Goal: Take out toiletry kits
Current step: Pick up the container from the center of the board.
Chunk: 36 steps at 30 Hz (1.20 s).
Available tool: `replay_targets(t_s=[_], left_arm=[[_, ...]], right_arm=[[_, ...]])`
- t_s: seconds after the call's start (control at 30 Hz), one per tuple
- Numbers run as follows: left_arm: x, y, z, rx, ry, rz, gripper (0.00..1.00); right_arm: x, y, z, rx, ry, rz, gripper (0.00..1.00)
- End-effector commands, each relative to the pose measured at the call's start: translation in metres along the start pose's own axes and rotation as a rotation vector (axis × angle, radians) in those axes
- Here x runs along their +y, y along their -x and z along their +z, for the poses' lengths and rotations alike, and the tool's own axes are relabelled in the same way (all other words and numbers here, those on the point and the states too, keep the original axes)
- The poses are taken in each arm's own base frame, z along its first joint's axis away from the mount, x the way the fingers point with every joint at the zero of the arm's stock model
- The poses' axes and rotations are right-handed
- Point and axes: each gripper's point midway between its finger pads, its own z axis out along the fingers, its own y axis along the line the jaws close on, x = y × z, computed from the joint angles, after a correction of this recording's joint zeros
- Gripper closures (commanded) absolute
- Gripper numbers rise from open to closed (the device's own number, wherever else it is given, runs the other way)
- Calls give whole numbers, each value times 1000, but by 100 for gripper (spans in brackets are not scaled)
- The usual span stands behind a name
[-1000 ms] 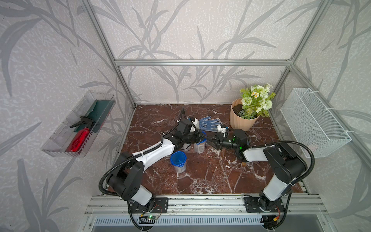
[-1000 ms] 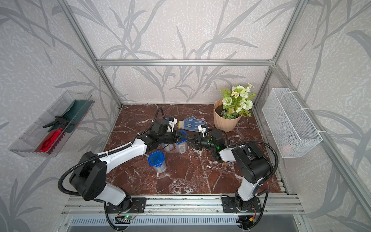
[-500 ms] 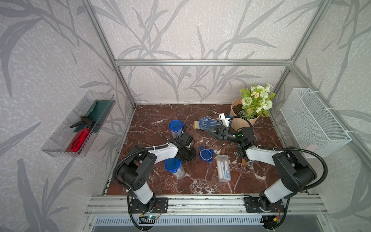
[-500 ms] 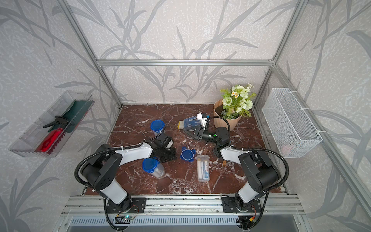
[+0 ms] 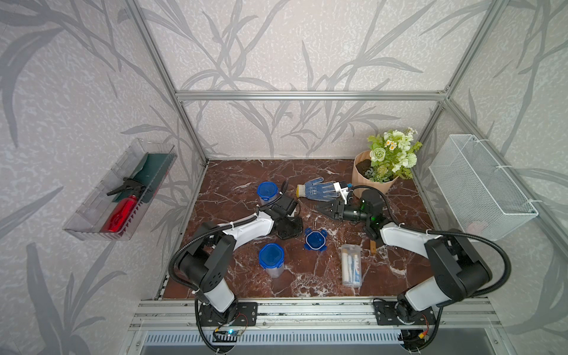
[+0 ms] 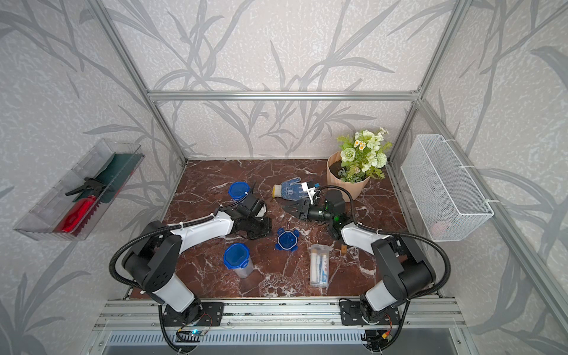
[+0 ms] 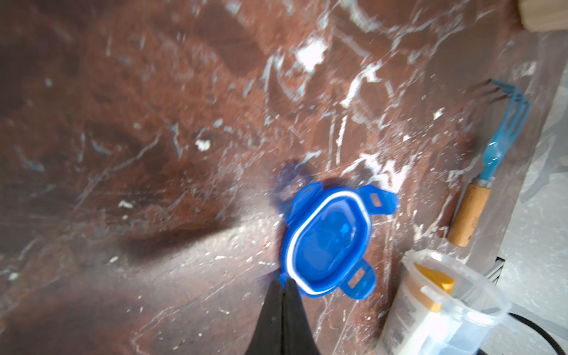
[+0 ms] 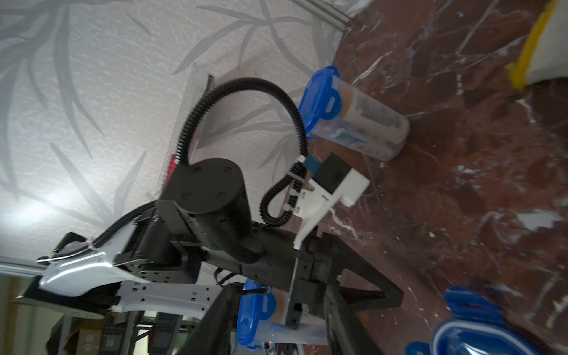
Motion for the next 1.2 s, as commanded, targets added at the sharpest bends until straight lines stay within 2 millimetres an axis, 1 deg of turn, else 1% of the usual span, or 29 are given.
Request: replay_targets(t_s=[0.0, 0.07, 0.17, 0.23, 0.37, 0.43, 0.53, 0.67, 0.77, 0.8, 0.83, 0.87, 0.9, 0.93, 1.0, 1.07, 1.17], left_arm=[[-9, 11, -2, -10, 0, 29, 100], [-15, 15, -1, -7, -15, 34, 100], [-25, 22, -2, -14, -37, 43, 100], [-31, 26, -3, -15, -51, 51, 100], [-43, 34, -12, -37, -72, 75, 100], [-48, 37, -16, -45, -78, 89, 100], [-51, 39, -19, -51, -85, 100, 100], [-46, 36, -17, -46, -74, 103, 100], [-41, 32, -13, -42, -70, 95, 99], [-41, 30, -11, -38, -74, 92, 95], [-40, 29, -9, -32, -79, 87, 88], [-40, 27, -7, -28, -83, 82, 80], [-40, 26, -6, -25, -89, 79, 72], [-40, 24, -4, -25, -94, 75, 62], [-41, 22, -2, -29, -104, 73, 50], [-44, 20, 1, -29, -113, 74, 42], [-49, 18, 4, -10, -126, 82, 40]], right_arm=[[-15, -14, -23, 79, -312, -161, 51], [-19, -19, -39, 109, -494, -242, 46], [-27, -28, -61, 149, -701, -303, 41], [-35, -35, -74, 169, -814, -314, 39], [-47, -59, -98, 238, -1006, -340, 34], [-48, -71, -107, 261, -1073, -355, 33], [-48, -88, -118, 281, -1124, -341, 32], [-45, -106, -132, 284, -1162, -338, 28], [-47, -122, -136, 295, -1164, -322, 24], [-50, -127, -137, 300, -1165, -312, 23], [-53, -134, -136, 306, -1155, -296, 22], [-57, -141, -135, 322, -1138, -284, 18], [-61, -147, -135, 317, -1130, -243, 10], [-64, -154, -135, 326, -1123, -224, 1], [-70, -164, -137, 345, -1129, -199, 1], [-78, -172, -140, 360, -1145, -175, 2], [-87, -183, -138, 386, -1143, -145, 7]])
